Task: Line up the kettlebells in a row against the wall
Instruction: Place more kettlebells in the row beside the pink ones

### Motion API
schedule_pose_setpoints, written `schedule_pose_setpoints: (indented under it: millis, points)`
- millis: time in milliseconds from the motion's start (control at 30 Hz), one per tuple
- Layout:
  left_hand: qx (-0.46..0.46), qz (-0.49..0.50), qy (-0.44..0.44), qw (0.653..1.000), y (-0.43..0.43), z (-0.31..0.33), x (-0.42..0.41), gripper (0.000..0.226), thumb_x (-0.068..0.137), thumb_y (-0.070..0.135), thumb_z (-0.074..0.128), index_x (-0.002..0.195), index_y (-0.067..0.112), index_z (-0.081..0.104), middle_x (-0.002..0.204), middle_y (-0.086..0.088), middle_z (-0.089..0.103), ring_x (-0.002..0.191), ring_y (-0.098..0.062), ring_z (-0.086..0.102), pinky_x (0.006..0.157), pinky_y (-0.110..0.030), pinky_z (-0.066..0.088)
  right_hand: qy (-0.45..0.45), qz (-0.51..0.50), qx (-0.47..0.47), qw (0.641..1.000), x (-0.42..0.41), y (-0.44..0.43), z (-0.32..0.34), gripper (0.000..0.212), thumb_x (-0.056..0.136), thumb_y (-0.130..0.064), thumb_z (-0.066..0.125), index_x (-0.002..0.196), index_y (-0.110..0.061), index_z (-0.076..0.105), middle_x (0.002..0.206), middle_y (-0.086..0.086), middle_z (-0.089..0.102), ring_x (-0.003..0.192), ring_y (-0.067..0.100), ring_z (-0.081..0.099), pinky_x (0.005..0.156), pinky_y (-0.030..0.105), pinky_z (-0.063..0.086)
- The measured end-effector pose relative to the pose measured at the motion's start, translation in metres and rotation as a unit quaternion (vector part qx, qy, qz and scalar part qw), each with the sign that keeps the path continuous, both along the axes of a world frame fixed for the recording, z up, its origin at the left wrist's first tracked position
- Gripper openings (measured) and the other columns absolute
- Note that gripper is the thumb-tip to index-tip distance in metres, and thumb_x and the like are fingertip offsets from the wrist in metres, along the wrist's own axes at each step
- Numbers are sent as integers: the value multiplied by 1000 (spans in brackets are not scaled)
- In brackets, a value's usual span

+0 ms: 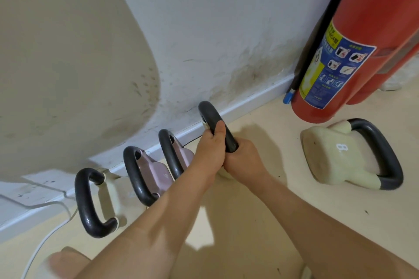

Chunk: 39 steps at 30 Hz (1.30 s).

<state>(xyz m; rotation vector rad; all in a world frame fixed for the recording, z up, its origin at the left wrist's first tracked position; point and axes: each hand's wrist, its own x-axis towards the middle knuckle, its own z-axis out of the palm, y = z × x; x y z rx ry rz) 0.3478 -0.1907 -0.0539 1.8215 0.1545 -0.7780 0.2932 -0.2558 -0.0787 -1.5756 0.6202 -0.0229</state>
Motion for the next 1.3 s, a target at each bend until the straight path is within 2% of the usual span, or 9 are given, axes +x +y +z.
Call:
schedule_pose_setpoints:
  millis: [233,400,500,567,733,833,1000,1167,1300]
  points:
    - [18,3,-18,1000,-7,5,-5,36,101,49,31,108,18,49,99,-3,64,100,-20,62,94,-34,48,11,40,0,999,-2,-12,5,28,82,-6,63,58,-18,53,34,-14,51,32,-1,45,40,12,35]
    - [174,-112,-96,974,3,25,0,36,104,37,28,112,10,50,84,-5,58,75,-16,56,70,-30,44,32,69,-29,997,-4,-8,11,16,80,-18,66,67,-20,57,46,-12,59,41,0,51,53,25,41]
    - [246,-302,-154,908,39,39,-1,25,99,16,36,102,14,60,90,-4,63,78,-13,58,73,-26,47,93,150,-139,974,-9,-17,26,26,81,-23,66,100,-13,53,79,2,58,69,20,56,64,33,44]
    - [306,-404,-196,840,74,55,-2,26,92,9,42,99,17,66,97,0,67,91,-19,63,77,-24,46,147,247,-264,921,-16,-26,43,34,85,-23,62,111,-10,46,88,4,54,77,24,54,63,31,42]
    - [419,-523,-277,689,143,118,-6,23,82,13,47,93,22,66,95,-2,68,88,-25,60,76,-35,50,188,348,-403,826,-32,-25,108,32,87,-25,57,116,-14,53,92,3,57,81,22,56,60,28,40]
    - [438,-542,-299,652,176,150,-22,23,83,16,45,94,23,63,95,-5,67,87,-27,61,76,-40,51,167,399,-421,798,-39,-13,150,28,87,-24,54,113,-13,60,101,7,66,88,25,63,71,35,50]
    - [415,-504,-301,695,245,187,-62,23,85,11,46,92,23,65,90,7,71,82,-15,61,77,-32,51,110,486,-408,765,-51,40,228,16,91,-26,50,83,-22,64,83,-1,70,74,17,65,73,29,51]
    - [415,-394,-273,773,339,200,-103,30,86,6,43,97,24,65,96,8,68,85,-11,55,77,-25,44,10,530,-417,738,-57,134,287,18,91,-26,51,94,-23,69,77,-3,74,70,14,67,73,31,54]
    - [412,-291,-217,836,410,167,-127,28,86,9,44,90,28,65,88,5,69,83,-16,60,76,-29,49,4,585,-423,692,-60,214,273,20,90,-18,49,99,-17,67,70,-7,64,66,16,57,63,28,49]
